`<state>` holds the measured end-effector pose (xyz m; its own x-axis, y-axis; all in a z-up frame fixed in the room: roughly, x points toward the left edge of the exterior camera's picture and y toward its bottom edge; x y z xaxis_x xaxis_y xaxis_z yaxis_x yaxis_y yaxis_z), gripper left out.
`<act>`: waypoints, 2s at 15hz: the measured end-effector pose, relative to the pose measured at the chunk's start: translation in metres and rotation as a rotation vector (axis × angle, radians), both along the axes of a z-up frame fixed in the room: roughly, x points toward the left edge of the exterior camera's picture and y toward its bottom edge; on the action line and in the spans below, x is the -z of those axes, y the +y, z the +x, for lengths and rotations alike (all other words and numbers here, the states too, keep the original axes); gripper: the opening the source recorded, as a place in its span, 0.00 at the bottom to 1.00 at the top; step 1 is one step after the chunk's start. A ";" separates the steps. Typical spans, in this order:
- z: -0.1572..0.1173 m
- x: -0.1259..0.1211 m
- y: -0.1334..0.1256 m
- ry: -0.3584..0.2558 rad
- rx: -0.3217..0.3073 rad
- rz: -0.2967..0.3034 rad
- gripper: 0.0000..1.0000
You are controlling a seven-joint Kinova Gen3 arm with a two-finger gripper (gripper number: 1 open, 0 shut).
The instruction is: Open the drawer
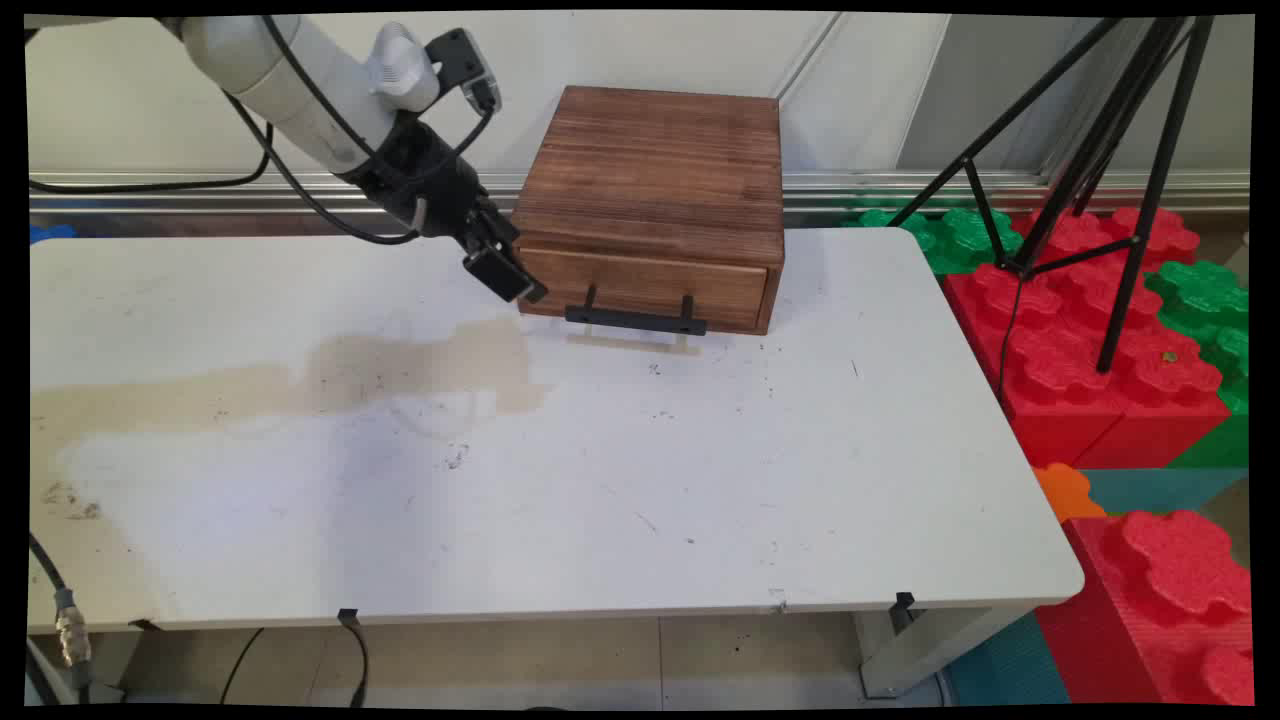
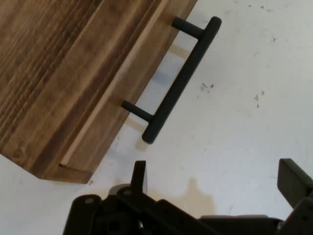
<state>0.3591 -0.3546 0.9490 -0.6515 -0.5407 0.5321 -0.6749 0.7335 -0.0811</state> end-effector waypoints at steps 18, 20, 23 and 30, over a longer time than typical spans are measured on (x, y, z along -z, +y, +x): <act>-0.040 0.078 -0.056 -0.080 0.096 0.044 1.00; -0.043 0.086 -0.060 -0.090 0.112 0.045 1.00; -0.050 0.095 -0.066 -0.104 0.139 0.038 1.00; -0.065 0.109 -0.079 -0.125 0.204 -0.001 1.00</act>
<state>0.2945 -0.4334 0.8405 -0.8080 -0.3904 0.4412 -0.4971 0.8537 -0.1550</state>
